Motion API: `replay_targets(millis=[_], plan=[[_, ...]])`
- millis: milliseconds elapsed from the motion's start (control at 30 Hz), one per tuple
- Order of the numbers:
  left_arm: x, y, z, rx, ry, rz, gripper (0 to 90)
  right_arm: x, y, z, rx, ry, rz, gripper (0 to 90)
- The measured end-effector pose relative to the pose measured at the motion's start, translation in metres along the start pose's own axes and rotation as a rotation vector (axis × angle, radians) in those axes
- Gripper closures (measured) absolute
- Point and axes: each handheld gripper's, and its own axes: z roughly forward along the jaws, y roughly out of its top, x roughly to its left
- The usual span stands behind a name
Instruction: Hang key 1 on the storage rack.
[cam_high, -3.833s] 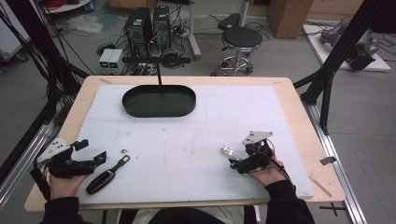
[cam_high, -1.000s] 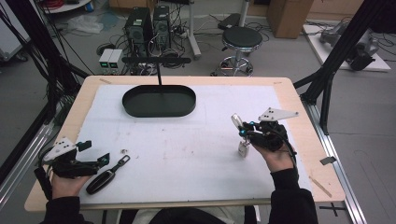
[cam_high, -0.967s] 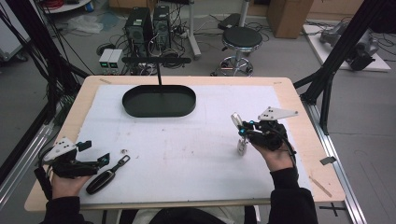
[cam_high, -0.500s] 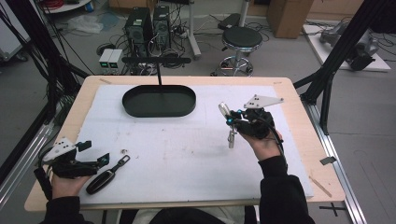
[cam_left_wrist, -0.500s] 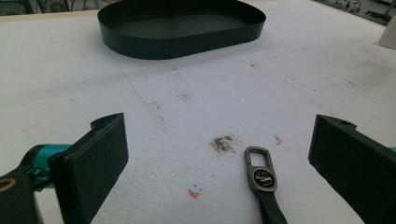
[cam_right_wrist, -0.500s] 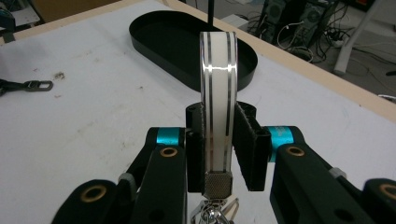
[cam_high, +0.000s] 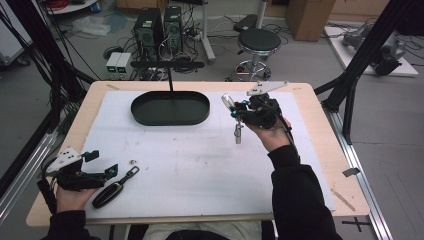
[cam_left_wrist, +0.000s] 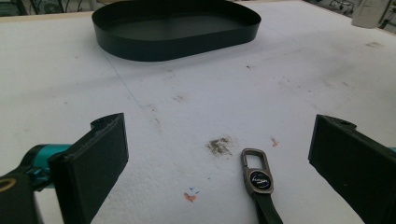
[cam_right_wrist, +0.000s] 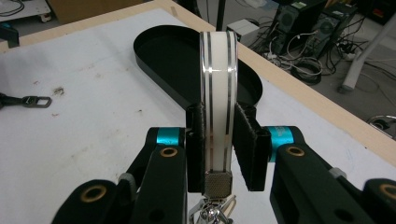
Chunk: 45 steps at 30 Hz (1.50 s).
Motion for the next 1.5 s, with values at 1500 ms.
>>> replay_targets(millis=[1500], plan=[[0.004,-0.001,0.004,0.002,0.005,-0.005,5.3,-0.042,0.104,0.091,-0.108,0.137,-0.017,75.4]])
